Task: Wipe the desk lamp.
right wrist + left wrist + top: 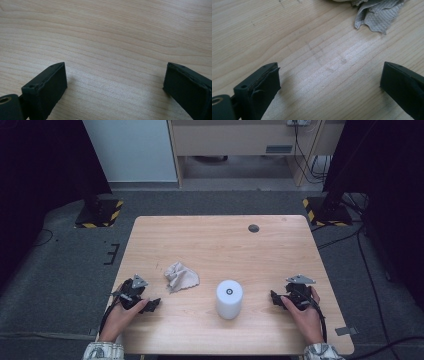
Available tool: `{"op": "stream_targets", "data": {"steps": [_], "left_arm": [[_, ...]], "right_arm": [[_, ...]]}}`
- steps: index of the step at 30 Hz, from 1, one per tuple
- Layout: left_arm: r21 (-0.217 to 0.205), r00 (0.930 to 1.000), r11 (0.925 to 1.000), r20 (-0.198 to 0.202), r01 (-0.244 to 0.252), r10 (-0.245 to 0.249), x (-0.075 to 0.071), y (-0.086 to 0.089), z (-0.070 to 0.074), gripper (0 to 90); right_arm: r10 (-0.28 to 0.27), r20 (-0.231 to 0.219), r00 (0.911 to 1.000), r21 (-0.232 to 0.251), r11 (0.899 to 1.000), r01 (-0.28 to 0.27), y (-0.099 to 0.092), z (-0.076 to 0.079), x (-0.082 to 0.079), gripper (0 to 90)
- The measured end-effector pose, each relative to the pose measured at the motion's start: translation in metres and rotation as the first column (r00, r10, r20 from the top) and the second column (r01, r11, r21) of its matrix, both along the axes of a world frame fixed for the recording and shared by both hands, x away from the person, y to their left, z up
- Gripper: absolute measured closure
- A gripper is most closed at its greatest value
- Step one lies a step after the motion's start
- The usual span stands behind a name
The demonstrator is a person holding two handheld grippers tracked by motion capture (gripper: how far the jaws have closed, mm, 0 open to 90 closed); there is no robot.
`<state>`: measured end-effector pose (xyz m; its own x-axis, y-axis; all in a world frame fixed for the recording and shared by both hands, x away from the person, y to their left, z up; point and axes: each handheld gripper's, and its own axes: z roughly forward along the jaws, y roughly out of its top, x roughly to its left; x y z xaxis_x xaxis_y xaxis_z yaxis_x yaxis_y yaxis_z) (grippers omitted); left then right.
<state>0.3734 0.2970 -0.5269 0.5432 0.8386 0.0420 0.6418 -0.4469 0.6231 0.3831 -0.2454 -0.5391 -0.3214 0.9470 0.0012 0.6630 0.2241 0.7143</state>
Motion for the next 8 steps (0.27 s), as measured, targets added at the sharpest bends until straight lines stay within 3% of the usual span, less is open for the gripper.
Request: {"op": "stream_targets", "data": {"steps": [3, 8], "left_arm": [[-0.039, 0.9997, 0.9990, -0.010, -0.023, 0.022, 0.0000, 0.0027, -0.0032, 0.0], [-0.040, 0.9996, 0.9988, -0.011, -0.028, 0.027, -0.0003, 0.0022, -0.0033, 0.0]], "right_arm": [[-0.002, -0.002, 1.0000, -0.004, 1.000, 0.002, 0.0006, 0.0002, -0.0015, 5.2], [-0.003, -0.002, 1.0000, -0.003, 1.000, 0.003, 0.0007, 0.0001, -0.0015, 5.0]]}}
